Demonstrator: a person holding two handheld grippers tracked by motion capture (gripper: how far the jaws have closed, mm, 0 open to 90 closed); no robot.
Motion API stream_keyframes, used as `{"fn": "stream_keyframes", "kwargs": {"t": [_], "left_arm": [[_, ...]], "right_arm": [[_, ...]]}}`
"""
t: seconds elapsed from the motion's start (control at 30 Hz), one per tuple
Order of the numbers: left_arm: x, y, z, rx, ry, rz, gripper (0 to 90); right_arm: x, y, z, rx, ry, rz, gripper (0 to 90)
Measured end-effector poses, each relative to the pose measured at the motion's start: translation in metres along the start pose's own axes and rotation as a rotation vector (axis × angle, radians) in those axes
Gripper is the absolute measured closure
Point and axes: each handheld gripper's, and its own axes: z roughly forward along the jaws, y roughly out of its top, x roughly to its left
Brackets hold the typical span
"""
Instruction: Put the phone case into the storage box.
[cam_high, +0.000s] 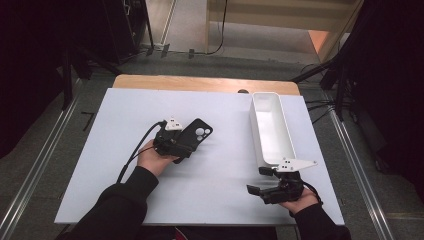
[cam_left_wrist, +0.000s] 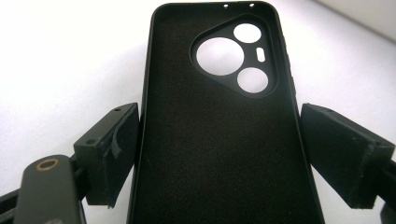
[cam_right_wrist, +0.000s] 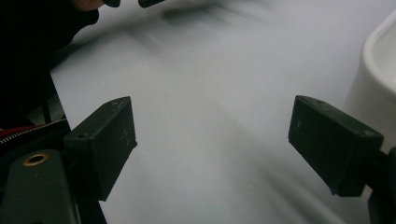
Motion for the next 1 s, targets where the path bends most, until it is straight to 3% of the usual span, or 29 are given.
{"fn": "stream_keyframes", "kwargs": {"t": [0.4, 0.83, 1.0], "left_arm": [[-0.010, 0.004, -0.015, -0.016, -0.014, 0.002, 14.3], [-0.015, 0.001, -0.027, -0.040, -0.020, -0.065, 14.3], [-0.020, -0.003, -0.030, -0.063, -0.022, -0.083, 14.2]], "right_arm": [[0.002, 0.001, 0.000, -0.022, 0.001, -0.012, 13.4], [0.006, 0.004, -0.001, -0.032, -0.011, -0.022, 13.3], [0.011, 0.007, 0.000, -0.063, -0.012, -0.048, 13.3]]}}
